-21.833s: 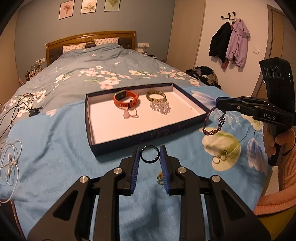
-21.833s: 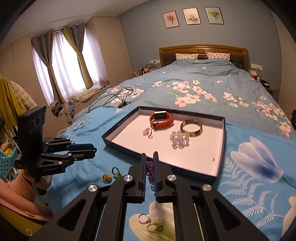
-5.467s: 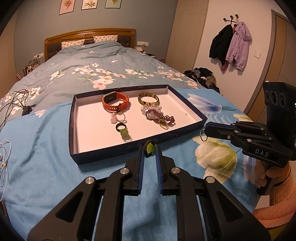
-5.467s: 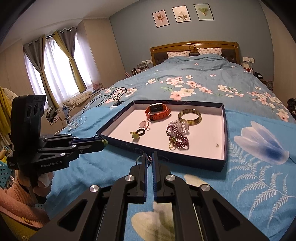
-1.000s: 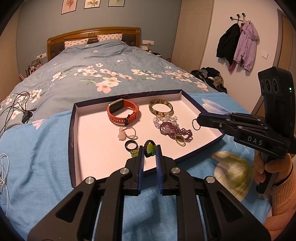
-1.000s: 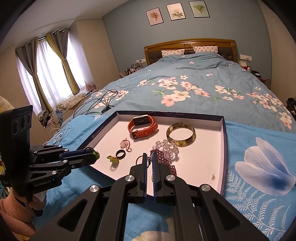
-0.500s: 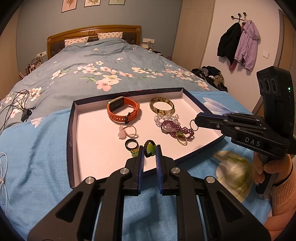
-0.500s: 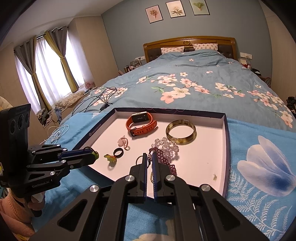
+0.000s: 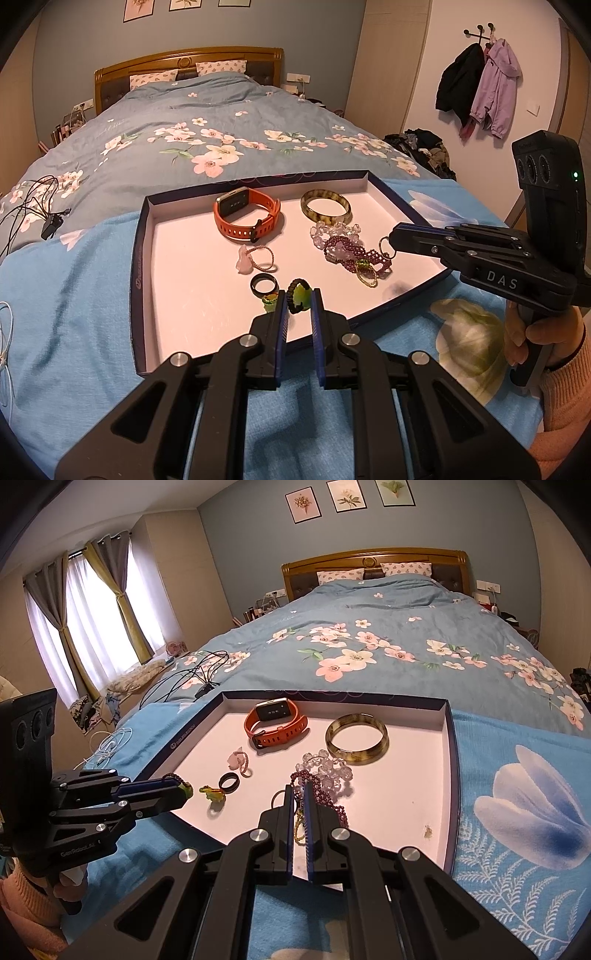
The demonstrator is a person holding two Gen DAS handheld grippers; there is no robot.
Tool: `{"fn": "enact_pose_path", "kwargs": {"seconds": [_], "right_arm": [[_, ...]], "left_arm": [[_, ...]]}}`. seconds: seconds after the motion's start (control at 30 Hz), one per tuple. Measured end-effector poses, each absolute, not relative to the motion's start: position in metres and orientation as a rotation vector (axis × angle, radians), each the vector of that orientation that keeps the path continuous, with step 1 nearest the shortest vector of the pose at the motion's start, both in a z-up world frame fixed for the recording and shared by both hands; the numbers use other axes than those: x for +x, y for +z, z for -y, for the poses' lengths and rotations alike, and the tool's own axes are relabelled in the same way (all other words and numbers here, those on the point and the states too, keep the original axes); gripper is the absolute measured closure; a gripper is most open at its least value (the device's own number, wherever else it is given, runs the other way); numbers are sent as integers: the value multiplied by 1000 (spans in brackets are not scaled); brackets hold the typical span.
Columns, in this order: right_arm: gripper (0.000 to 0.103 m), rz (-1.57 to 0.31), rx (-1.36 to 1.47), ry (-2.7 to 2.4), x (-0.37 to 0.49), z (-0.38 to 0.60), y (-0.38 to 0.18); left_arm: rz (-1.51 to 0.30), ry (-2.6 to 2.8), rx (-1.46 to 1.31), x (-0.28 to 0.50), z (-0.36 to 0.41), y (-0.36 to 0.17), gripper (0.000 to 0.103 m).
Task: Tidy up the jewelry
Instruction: 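Lower the hair tie and silver ring into the tray and open both tools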
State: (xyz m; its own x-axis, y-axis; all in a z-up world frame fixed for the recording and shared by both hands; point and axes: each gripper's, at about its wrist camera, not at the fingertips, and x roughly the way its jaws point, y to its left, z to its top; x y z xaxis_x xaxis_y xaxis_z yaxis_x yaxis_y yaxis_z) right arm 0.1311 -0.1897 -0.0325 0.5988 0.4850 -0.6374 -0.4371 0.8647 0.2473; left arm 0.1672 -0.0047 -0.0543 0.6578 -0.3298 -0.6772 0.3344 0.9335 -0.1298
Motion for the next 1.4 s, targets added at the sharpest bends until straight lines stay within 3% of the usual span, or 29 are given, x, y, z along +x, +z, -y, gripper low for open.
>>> {"fn": "enact_pose_path", "kwargs": {"seconds": [1.4], "right_arm": [[99,-812,31,513,138,181,-47]], "left_arm": [[-806,-338,6,180,1,-71,90]]}}
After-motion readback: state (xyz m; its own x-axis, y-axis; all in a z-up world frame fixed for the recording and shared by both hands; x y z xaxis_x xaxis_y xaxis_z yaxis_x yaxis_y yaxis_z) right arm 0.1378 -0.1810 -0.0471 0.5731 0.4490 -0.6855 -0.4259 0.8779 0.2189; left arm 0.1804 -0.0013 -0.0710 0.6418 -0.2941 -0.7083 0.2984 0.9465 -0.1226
